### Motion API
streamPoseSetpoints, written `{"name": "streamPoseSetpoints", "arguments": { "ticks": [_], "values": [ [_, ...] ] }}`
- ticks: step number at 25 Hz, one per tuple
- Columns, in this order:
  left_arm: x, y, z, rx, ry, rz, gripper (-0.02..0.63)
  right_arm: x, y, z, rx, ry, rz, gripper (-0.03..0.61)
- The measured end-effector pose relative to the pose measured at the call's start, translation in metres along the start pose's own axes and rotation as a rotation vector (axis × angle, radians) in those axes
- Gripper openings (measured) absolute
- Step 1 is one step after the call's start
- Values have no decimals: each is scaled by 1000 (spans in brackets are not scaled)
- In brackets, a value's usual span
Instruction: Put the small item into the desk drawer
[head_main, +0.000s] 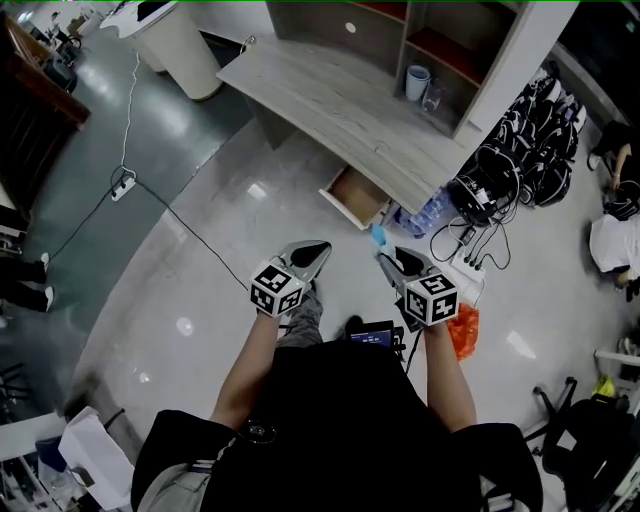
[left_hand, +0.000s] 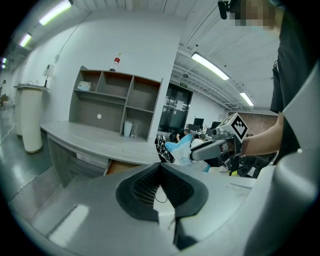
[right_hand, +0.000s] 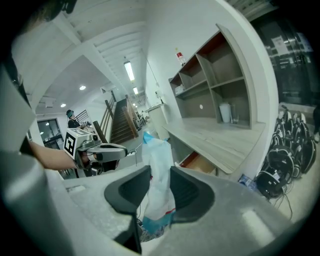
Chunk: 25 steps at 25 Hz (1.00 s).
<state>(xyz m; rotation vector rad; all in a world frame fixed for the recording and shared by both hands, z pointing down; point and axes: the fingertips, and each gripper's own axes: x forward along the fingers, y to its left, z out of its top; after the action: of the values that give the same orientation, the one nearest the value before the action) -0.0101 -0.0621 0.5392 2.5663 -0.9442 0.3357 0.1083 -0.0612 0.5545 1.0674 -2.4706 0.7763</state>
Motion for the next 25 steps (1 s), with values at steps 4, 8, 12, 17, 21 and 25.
{"name": "streamPoseSetpoints", "arguments": {
  "ticks": [4,8,12,17,21,25],
  "values": [
    [6,16,5,-1,-1,-22,2,11,0,5,16,-2,-21,123],
    [12,35,12,9,5,-55,2,24,-4,14,28,-3,-51,123],
    [20,56,20,10,11,-84,2,39,-9,27,41,-8,-81,123],
    [30,84,32,23,17,-131,2,62,-13,42,53,-10,-121,123],
    [35,105,40,36,25,-172,2,80,-14,55,62,-16,-154,123],
    [37,124,49,51,30,-221,2,95,-11,64,79,-25,-196,123]
  ]
}}
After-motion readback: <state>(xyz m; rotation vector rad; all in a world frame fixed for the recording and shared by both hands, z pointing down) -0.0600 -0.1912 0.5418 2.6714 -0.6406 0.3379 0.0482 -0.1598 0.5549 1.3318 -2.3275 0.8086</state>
